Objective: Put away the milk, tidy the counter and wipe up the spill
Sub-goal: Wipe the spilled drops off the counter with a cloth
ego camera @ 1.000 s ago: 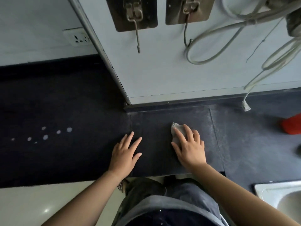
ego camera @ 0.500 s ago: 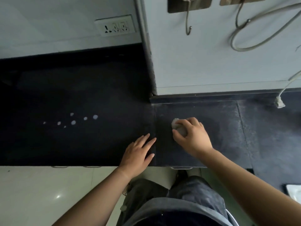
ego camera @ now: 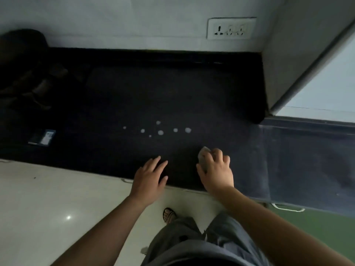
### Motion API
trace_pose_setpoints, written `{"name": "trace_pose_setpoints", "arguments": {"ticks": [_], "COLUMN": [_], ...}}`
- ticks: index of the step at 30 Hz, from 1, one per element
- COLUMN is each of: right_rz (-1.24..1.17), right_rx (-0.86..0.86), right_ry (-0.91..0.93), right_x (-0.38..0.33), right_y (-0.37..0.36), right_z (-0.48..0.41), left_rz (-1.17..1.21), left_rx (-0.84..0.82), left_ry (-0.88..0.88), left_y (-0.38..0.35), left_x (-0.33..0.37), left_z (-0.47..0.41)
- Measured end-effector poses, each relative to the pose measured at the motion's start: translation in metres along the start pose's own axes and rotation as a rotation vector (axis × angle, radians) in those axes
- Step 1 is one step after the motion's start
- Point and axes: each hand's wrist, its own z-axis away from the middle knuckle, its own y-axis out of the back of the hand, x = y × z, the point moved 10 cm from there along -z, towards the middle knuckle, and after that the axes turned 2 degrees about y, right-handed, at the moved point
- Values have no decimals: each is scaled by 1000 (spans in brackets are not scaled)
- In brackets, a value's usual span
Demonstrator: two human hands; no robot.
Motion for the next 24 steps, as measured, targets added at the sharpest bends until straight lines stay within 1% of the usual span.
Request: {"name": "trace_pose_setpoints", "arguments": {"ticks": [2, 4, 7, 11, 13, 16, 18, 21, 24], "right_rz": [45, 48, 71, 4, 8, 49, 71, 56, 16], "right_rx": [51, 100, 133, 178, 171, 116, 89, 105, 131], "right_ry": [-42, -79, -104, -192, -132, 88, 164, 146, 57], "right_x": [-3, 0, 5, 3, -9, -27, -24, -5, 3], "right_y": [-10, -10, -6, -1, -5, -15, -19, -10, 1], "right_z": [2, -2, -23, -60, -67, -52, -32, -28, -71], "left_rz": [-16, -27, -46, -59, -72, -54, -26, -1, -16], "left_rx": [-15, -19, -6, 19, 44, 45, 46, 38, 26], "left_ry": [20, -7, -54, -60, -66, -47, -24, -3, 26], "left_y": [-2, -1, 3, 4, 5, 0, -2, -2, -4], "left_x": [-25, -35, -35, -32, -33, -37, -38, -35, -35], "left_z": [0, -5, -18, -30, -29, -23, -20, -20, -21]}}
